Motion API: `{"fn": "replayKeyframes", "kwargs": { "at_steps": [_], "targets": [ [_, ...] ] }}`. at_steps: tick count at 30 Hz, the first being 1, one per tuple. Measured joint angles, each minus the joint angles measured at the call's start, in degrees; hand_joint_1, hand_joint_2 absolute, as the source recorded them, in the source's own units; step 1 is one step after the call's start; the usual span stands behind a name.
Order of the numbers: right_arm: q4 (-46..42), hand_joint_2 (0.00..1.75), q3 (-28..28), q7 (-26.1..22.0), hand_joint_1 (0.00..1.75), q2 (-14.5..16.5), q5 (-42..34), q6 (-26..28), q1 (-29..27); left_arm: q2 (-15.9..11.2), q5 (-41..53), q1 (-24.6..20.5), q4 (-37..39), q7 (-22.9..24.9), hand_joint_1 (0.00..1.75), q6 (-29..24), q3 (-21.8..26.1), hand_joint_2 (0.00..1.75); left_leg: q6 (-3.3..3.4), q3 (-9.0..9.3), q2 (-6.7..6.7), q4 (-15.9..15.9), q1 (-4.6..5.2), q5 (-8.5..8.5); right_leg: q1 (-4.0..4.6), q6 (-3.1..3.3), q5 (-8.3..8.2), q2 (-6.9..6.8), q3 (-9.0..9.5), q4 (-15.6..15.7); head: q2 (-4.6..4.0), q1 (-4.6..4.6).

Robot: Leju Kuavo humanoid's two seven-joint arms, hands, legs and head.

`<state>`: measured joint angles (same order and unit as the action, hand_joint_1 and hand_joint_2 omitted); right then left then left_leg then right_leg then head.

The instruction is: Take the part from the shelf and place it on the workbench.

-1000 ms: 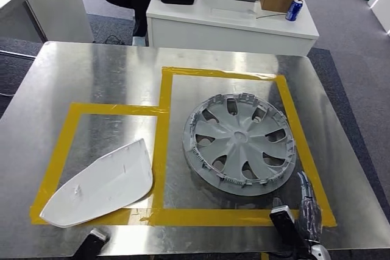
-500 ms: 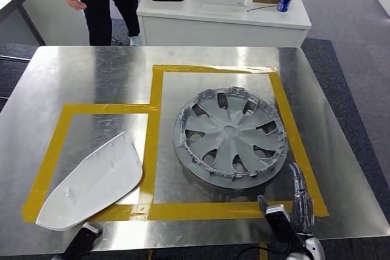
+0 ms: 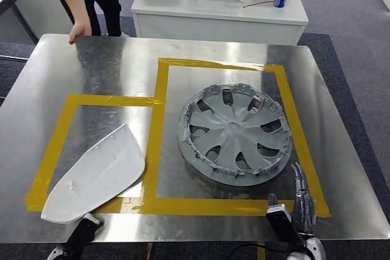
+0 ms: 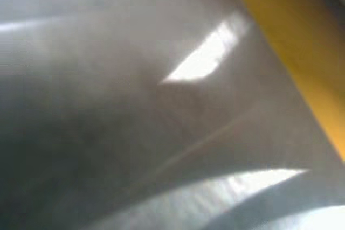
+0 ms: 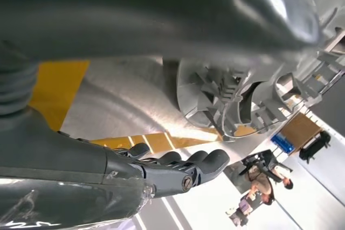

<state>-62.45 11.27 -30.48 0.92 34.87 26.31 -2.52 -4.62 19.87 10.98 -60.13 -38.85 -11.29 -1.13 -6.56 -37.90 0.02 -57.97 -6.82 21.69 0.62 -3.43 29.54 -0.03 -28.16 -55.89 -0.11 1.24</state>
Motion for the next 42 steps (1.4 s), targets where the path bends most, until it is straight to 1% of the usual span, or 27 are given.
{"fn": "replayKeyframes", "kwargs": {
  "at_steps": [4, 9, 12, 16, 21, 28, 33, 42],
  "targets": [
    [0.1, 0.0, -0.1, 0.0, 0.0, 0.0, 0.1, 0.1, 0.1, -0.1, 0.0, -1.0, 0.0, 0.0, 0.0, 0.0, 0.0, 0.0, 0.12, 1.14, 0.75, 0.6, 0.0, 0.18, -0.02, -0.35, -0.25, 0.87, 1.1, 0.7, 0.0, -0.04],
    [0.1, 0.0, -0.1, 0.0, 0.0, 0.0, 0.1, 0.1, 0.1, -0.2, 0.0, -1.2, 0.0, -0.2, 0.0, 0.0, -0.1, 0.0, 0.15, 2.82, 0.84, 2.2, 0.05, 0.25, -0.03, -0.4, -0.28, 0.92, 2.35, 2.3, 0.0, -0.02],
    [0.1, 0.0, -0.1, 0.0, 0.0, 0.0, 0.1, 0.1, -0.1, -0.2, 0.1, -0.9, 0.0, -0.2, 0.0, 0.1, -0.2, 0.0, 0.1, 3.34, 0.89, 2.7, 0.07, 0.27, -0.04, -0.38, -0.27, 0.98, 2.7, 2.6, 0.0, -0.03],
    [0.1, 0.0, 0.0, -0.1, 0.0, 0.0, 0.1, 0.1, -0.3, -0.3, 0.2, 0.4, 0.0, -0.2, 0.0, 0.1, -0.1, 0.0, 0.02, 3.43, 0.9, 2.9, -0.01, 0.24, 0.03, -0.21, -0.16, 0.92, 2.71, 2.7, 0.0, -0.05],
    [0.2, 0.0, 0.0, 0.0, 0.0, 0.0, 0.1, 0.1, -0.1, -0.4, 0.1, -0.1, 0.0, -0.1, 0.0, 0.0, 0.0, 0.0, -0.04, 3.76, 0.73, 3.1, 0.12, 0.26, -0.04, 0.06, -0.03, 0.69, 3.23, 2.9, 0.0, -0.01],
    [0.3, 0.0, -0.1, 0.0, 0.0, 0.1, 0.1, 0.2, -0.1, -0.3, 0.1, -1.2, 0.1, -0.1, 0.0, 0.1, -0.1, 0.0, -0.09, 4.3, 0.88, 3.2, 0.12, 0.39, -0.04, 0.01, -0.18, 1.0, 3.72, 3.3, 0.0, -0.03],
    [0.3, 0.0, -0.1, -0.1, 0.0, 0.1, 0.1, 0.2, -0.2, -0.3, 0.1, -0.8, 0.1, -0.2, 0.0, 0.1, -0.1, 0.0, -0.12, 4.59, 0.93, 3.5, 0.1, 0.41, -0.03, 0.05, -0.12, 1.03, 3.84, 3.4, 0.0, -0.05],
    [0.3, 0.0, 0.0, -0.1, 0.0, 0.1, 0.1, 0.2, -0.5, -0.4, 0.2, 0.6, 0.1, -0.2, 0.0, 0.1, -0.1, 0.0, -0.18, 4.57, 0.9, 3.6, 0.1, 0.36, -0.02, 0.17, -0.07, 0.93, 3.87, 3.5, 0.0, -0.03]
  ]
}}
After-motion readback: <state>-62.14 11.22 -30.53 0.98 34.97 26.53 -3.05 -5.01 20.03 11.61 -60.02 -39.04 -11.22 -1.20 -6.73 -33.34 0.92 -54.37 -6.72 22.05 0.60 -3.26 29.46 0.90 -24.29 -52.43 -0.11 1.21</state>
